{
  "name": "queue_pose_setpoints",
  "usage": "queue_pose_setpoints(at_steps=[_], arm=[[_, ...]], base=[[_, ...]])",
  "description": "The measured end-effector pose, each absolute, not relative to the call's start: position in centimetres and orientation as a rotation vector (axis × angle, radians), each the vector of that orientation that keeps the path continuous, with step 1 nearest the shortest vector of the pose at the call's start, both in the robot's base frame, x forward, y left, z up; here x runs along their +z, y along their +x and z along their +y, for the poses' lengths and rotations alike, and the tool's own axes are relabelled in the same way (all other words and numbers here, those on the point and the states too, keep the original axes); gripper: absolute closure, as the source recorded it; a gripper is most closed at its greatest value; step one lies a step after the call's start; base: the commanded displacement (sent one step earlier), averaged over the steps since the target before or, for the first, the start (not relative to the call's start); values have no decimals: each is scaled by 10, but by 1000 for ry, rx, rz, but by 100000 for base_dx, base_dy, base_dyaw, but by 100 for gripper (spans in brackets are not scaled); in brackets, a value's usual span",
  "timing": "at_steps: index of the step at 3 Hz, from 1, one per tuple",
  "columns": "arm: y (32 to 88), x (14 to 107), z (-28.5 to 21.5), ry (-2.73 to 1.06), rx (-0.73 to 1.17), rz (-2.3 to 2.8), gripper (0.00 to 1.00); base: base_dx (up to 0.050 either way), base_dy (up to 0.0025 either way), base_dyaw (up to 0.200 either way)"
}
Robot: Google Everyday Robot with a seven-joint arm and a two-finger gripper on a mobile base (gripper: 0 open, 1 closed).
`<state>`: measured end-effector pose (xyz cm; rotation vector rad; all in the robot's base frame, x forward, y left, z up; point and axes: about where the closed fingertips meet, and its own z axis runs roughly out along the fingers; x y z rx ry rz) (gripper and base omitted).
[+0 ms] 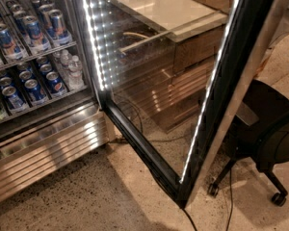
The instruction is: Close right fridge door
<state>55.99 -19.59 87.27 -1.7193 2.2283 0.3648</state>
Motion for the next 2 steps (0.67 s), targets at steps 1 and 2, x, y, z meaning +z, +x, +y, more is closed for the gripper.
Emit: queue_pose_setpoints(at_steps=[1, 2], arm=[[560, 873, -196, -1719, 365, 2228, 100], [560, 873, -196, -1719, 365, 2228, 100]], base=[[-17, 16, 18765], [-3, 20, 18330]])
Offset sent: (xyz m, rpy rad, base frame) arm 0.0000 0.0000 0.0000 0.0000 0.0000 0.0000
